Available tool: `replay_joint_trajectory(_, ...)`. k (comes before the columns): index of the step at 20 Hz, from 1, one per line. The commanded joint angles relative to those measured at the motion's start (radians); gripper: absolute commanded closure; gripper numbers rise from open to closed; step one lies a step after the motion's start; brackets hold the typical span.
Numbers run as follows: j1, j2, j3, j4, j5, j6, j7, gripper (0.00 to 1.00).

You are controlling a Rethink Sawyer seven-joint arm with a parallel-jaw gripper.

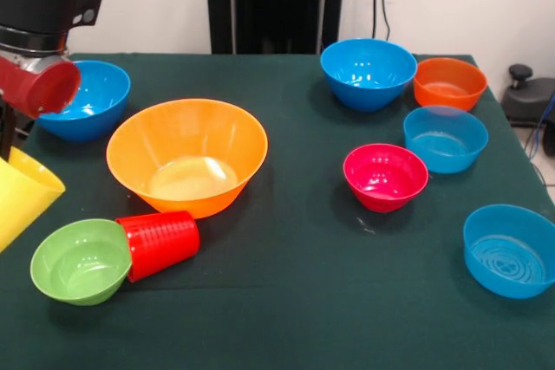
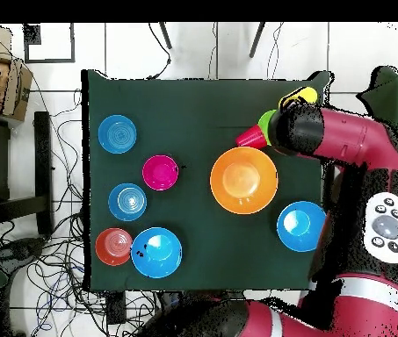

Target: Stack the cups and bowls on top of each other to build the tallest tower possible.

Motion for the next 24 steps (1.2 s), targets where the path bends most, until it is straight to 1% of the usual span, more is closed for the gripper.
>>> replay_joint_trajectory(1, 0.053, -0.012, 0.029, 0.070, -0.004, 0.166, -0.010, 1.00)
replay_joint_trajectory(7, 0.068, -0.028, 0.028, 0.062, 0.016, 0.216, 0.001, 1.00)
replay_joint_trajectory(17, 0.074, -0.035, 0.033, 0.053, 0.030, 0.254, 0.005, 1.00)
replay_joint_trajectory(24, 0.101, -0.028, 0.013, 0.034, 0.036, 0.281, 0.026, 1.00)
